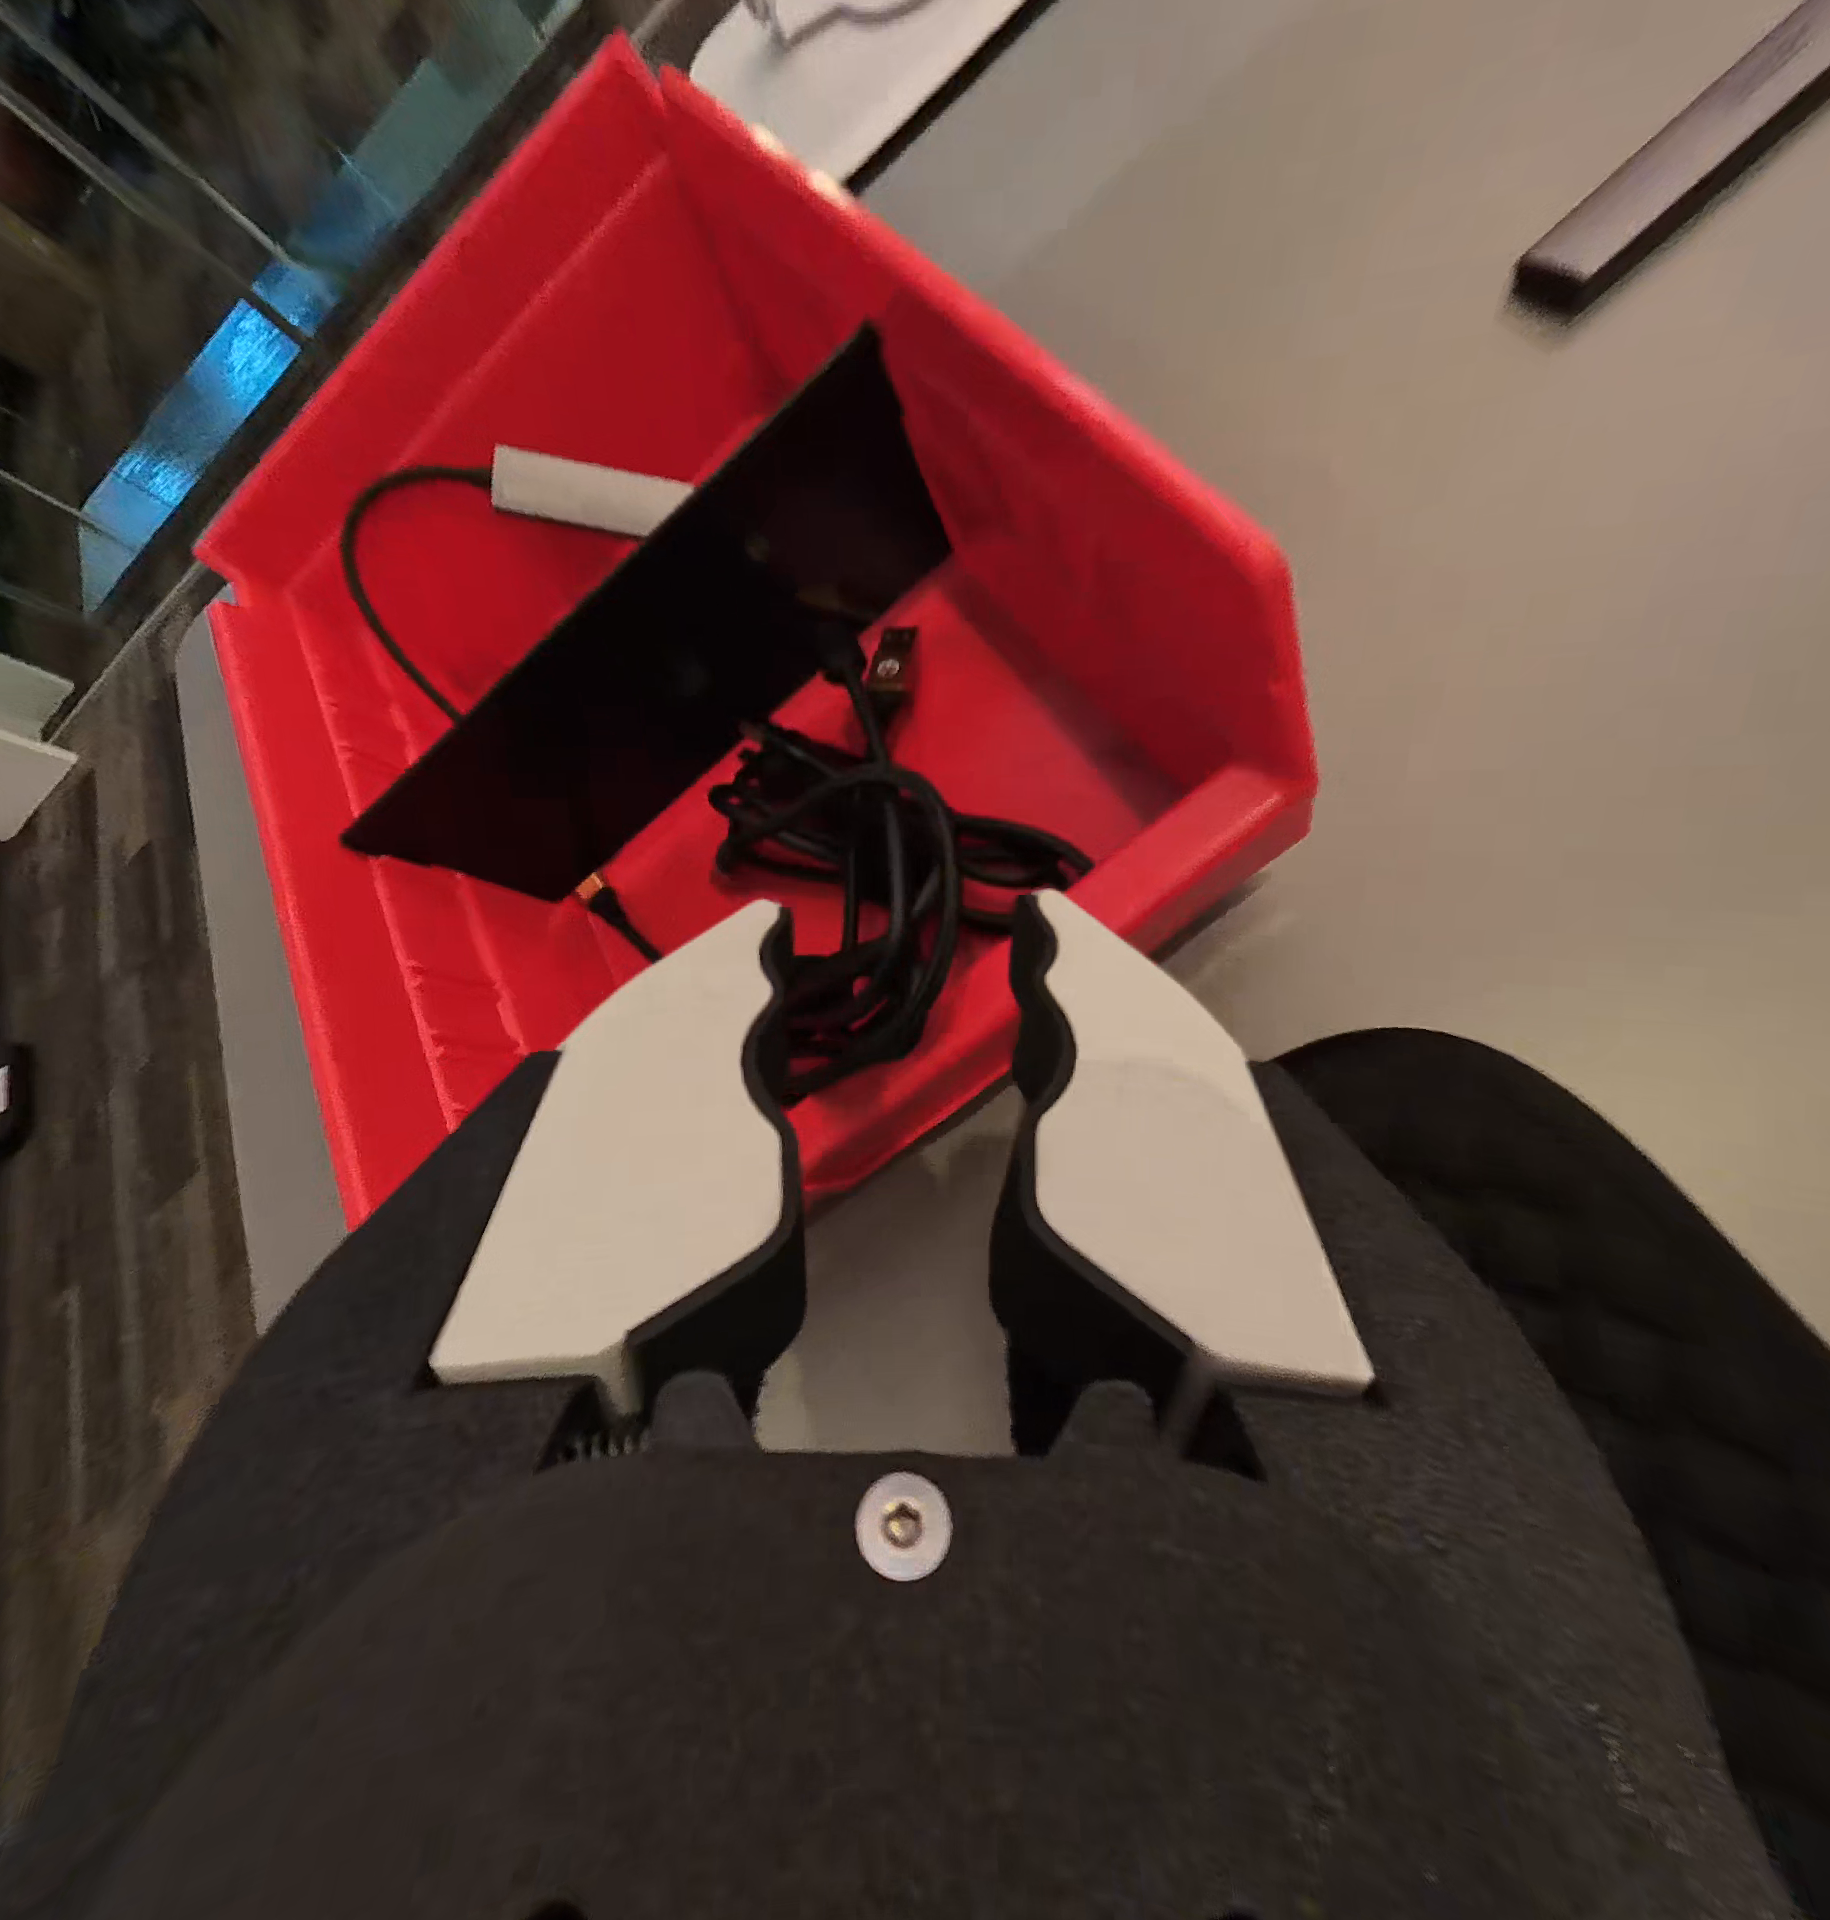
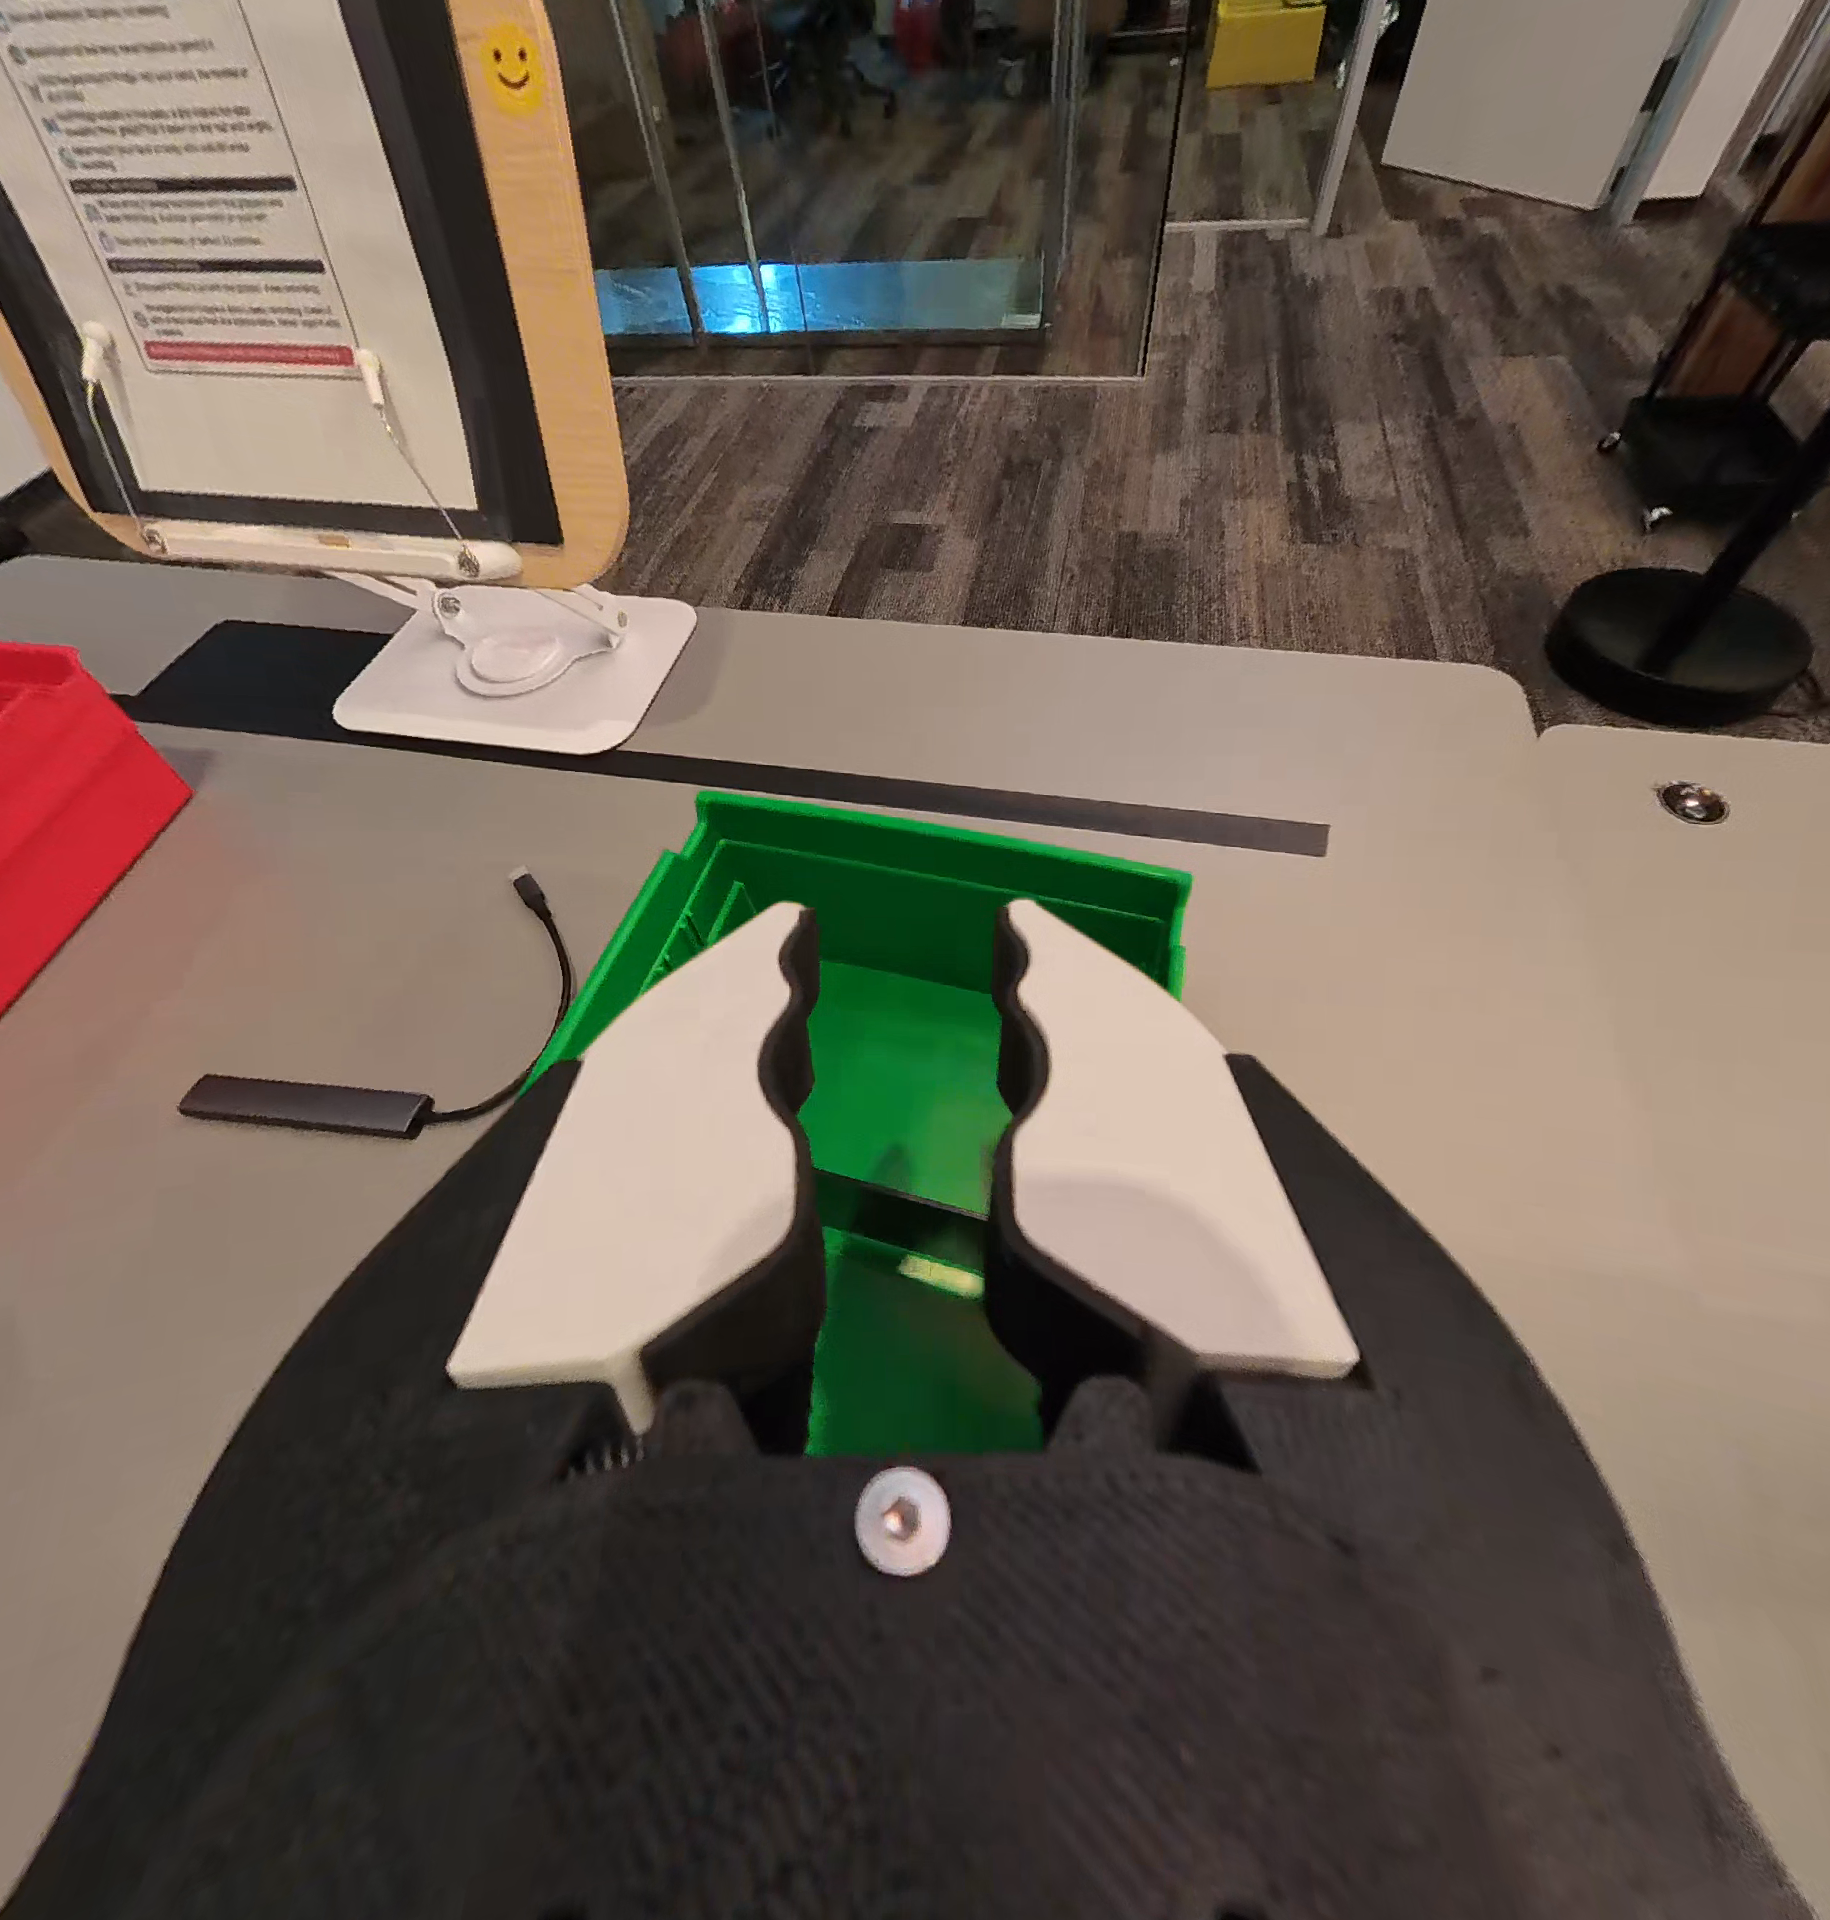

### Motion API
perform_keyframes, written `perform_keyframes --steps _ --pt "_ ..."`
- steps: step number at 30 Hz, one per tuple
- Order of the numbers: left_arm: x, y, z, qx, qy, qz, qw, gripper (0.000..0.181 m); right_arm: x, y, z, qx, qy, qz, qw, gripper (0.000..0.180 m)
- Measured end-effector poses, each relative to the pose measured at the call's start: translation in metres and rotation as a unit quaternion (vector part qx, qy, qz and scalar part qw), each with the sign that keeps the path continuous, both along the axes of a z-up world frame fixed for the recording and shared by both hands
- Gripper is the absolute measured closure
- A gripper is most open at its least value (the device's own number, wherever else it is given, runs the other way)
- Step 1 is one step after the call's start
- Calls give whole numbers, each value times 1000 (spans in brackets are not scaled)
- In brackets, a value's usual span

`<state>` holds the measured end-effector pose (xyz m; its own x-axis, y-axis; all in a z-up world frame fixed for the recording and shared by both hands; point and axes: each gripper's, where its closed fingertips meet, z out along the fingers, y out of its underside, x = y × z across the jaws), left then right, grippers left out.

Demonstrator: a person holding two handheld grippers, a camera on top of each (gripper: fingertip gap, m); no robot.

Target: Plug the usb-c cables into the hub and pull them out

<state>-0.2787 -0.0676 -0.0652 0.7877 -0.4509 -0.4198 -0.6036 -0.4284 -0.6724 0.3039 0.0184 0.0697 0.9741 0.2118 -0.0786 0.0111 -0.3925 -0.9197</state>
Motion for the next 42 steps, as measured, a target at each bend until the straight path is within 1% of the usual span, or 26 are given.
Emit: perform_keyframes --steps 1,3,4,7,10,14,16,20,26,33,38,42 --pt "-4 3 -6 -5 13 6 1000 146 0 0 -3 -6 -4 1 1000 147" --pt "-9 7 -17 -20 35 17 999 162 3 1 -9 -17 -10 -1 1000 147" --pt "-10 8 -20 -24 40 18 999 166 4 1 -11 -21 -10 -1 1000 147" --pt "-12 8 -14 -18 45 24 999 169 5 3 -13 -27 -2 -4 1000 147" --pt "-18 8 1 -3 33 31 999 176 -1 5 -10 -21 -4 4 1000 147" --pt "-24 11 22 7 -26 37 999 176 -8 6 -9 -18 -18 17 1000 147" --pt "-30 13 28 10 -36 45 998 176 -8 7 -11 -19 -26 18 999 147" --pt "-41 12 45 38 -23 60 997 176 -7 7 -9 -13 -27 15 999 147" --pt "-51 19 83 57 -35 60 996 176 -6 9 1 12 -17 11 1000 147" --pt "-60 28 122 91 -18 63 994 175 -6 10 -1 11 -29 11 999 147" --pt "-54 27 139 97 -7 52 994 175 -23 11 11 40 -16 46 998 147" --pt "-56 36 139 93 10 57 994 176 -38 12 16 50 -38 67 996 147"
